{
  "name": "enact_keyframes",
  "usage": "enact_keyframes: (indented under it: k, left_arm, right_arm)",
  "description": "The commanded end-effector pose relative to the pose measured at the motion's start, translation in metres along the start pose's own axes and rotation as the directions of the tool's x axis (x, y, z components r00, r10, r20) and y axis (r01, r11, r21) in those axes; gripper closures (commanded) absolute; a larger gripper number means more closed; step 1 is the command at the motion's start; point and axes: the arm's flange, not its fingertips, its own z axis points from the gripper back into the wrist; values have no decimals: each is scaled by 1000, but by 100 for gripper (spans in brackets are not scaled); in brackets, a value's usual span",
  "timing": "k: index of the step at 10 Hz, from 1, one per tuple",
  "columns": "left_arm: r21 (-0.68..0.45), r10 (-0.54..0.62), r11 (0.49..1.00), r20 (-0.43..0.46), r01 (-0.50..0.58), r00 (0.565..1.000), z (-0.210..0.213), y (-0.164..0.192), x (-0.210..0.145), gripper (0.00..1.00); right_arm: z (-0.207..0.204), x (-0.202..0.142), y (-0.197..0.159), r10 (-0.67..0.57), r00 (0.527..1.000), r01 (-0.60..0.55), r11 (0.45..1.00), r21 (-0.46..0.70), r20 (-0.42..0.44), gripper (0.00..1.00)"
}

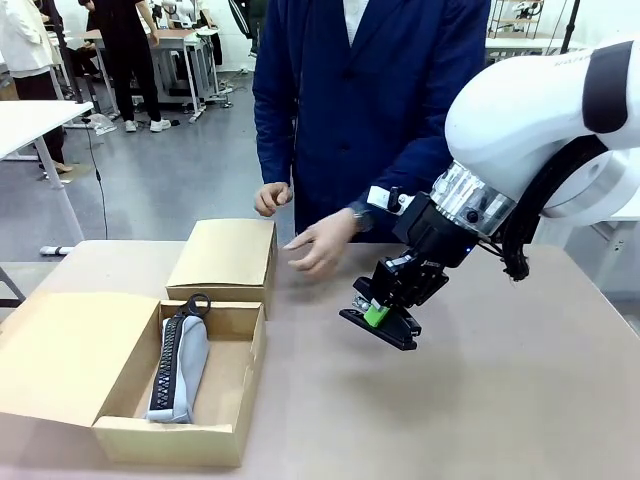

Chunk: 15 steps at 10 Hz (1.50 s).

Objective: Place items inside the box.
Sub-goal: Pick up a Pencil pouch or Stapler and place it inside the Mailer Box closest to the robot.

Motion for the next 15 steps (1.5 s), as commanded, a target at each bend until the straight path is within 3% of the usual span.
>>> enact_keyframes:
  k: [1,3,5,7,9,10,11,12,13,14,15]
  left_arm:
    - [-22,-20,1000,15,20,1000,0,-1,0,0]
    - [-22,-20,1000,15,20,1000,0,-1,0,0]
    - [-22,-20,1000,15,20,1000,0,-1,0,0]
    - [-22,-20,1000,15,20,1000,0,-1,0,0]
    - [-22,-20,1000,15,20,1000,0,-1,0,0]
    - [-22,-20,1000,15,20,1000,0,-1,0,0]
    - [-22,-20,1000,15,20,1000,0,-1,0,0]
    - [-22,-20,1000,15,20,1000,0,-1,0,0]
    - [-22,-20,1000,15,20,1000,0,-1,0,0]
    - [-22,-20,1000,15,20,1000,0,-1,0,0]
    - [-22,-20,1000,15,20,1000,0,-1,0,0]
  right_arm:
    - [-2,0,6,-29,999,29,1000,-6,21,67]
    - [-7,5,23,-56,998,55,998,5,21,67]
    - [-27,29,82,-170,982,167,985,39,83,67]
    - [-47,52,130,-200,971,189,977,98,127,67]
    - [-84,73,166,-203,974,196,978,70,103,67]
    - [-111,80,181,-166,985,165,986,18,51,67]
    - [-128,81,187,-88,996,87,992,-87,-8,67]
    - [-90,59,174,-176,981,170,982,77,78,67]
    - [-90,59,174,-176,981,170,982,77,78,67]
    - [-127,66,174,-133,991,133,991,12,21,67]
    - [-138,69,184,-164,984,167,985,-47,77,67]
